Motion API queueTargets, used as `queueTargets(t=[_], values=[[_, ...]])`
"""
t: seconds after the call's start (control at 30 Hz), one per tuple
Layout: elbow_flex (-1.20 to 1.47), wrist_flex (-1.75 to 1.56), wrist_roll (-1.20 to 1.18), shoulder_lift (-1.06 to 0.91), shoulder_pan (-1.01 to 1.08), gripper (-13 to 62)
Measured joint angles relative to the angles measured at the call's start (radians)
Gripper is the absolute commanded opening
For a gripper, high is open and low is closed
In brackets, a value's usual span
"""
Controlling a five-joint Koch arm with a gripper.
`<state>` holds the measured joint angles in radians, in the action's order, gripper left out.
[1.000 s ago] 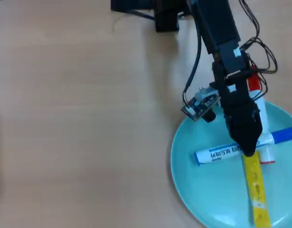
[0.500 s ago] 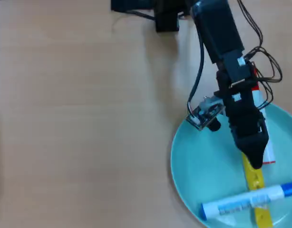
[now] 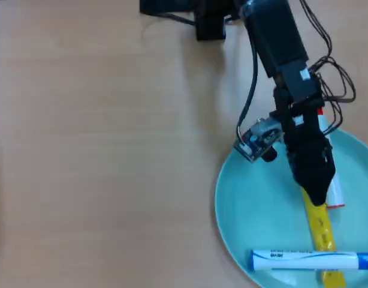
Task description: Pick up the blue pen, then put it in the green bowl
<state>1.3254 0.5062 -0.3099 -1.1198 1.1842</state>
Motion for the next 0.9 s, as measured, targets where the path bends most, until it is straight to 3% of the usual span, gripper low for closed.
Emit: queueTargets(t=[0.2, 0.4, 0.77, 0.9], values=[[-0.137, 0.291, 0.032, -0.12, -0.002, 5.6], [-0.299, 0.588, 0.072, -0.16, 0.0, -6.1], [-0.302, 0.934, 0.17, -0.485, 0.12, -6.6], [-0.11, 0.959, 0.224, -0.632, 0.179, -6.7]])
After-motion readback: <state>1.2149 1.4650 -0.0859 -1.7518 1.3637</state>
